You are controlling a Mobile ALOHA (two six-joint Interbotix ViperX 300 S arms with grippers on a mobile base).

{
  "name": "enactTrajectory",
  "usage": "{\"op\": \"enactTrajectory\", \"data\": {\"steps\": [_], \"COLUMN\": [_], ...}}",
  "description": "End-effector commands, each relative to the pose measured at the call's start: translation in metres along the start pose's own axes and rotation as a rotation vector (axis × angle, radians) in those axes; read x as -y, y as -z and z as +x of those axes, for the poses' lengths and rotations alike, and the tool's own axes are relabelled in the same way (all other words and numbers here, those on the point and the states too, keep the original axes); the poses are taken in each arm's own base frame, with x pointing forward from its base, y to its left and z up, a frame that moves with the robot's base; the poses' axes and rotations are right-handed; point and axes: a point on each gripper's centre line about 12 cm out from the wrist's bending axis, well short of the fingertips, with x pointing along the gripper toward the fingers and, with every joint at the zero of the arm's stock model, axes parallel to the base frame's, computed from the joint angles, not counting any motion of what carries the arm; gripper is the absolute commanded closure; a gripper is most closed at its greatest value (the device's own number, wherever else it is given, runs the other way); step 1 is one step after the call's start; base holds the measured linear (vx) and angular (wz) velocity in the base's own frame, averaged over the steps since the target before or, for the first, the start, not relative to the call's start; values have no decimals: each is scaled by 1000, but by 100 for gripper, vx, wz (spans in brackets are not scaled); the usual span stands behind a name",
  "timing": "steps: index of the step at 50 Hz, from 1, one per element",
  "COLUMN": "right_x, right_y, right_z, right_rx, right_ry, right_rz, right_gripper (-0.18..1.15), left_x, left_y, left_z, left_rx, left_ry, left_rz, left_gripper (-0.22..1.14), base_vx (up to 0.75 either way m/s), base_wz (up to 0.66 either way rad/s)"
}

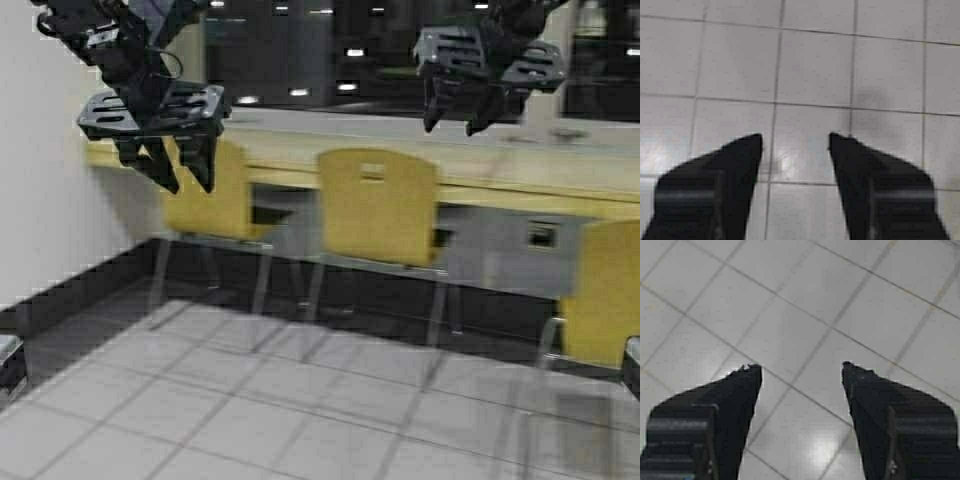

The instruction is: Push the chairs under the table

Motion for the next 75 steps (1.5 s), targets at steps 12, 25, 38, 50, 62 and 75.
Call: {"op": "enactTrajectory", "data": {"steps": [12, 25, 38, 50, 62, 75], "right_x": [0, 1, 3, 3, 2, 2], "right_y": [-3, 6, 9, 10, 3, 4], "right_z": [2, 11, 23, 23, 21, 21], "right_rx": [1, -35, -68, -80, -73, -82], "right_ry": [0, 4, 11, 13, 12, 13], "right_rz": [27, 37, 39, 45, 116, 154], "right_gripper": [10, 10, 10, 10, 10, 10], "left_x": [2, 2, 3, 3, 3, 2], "left_y": [-7, -4, -6, -7, -6, -5], "left_z": [-1, 2, 2, 2, 4, 5], "left_rx": [19, 1, -9, -9, -16, -21], "left_ry": [4, 6, 12, 11, 12, 10], "left_rz": [0, -7, -35, -40, -39, -43], "left_gripper": [10, 10, 10, 10, 10, 10], "base_vx": [0, 4, 8, 17, 25, 33], "base_wz": [-54, -48, -31, -22, -15, -7]}}
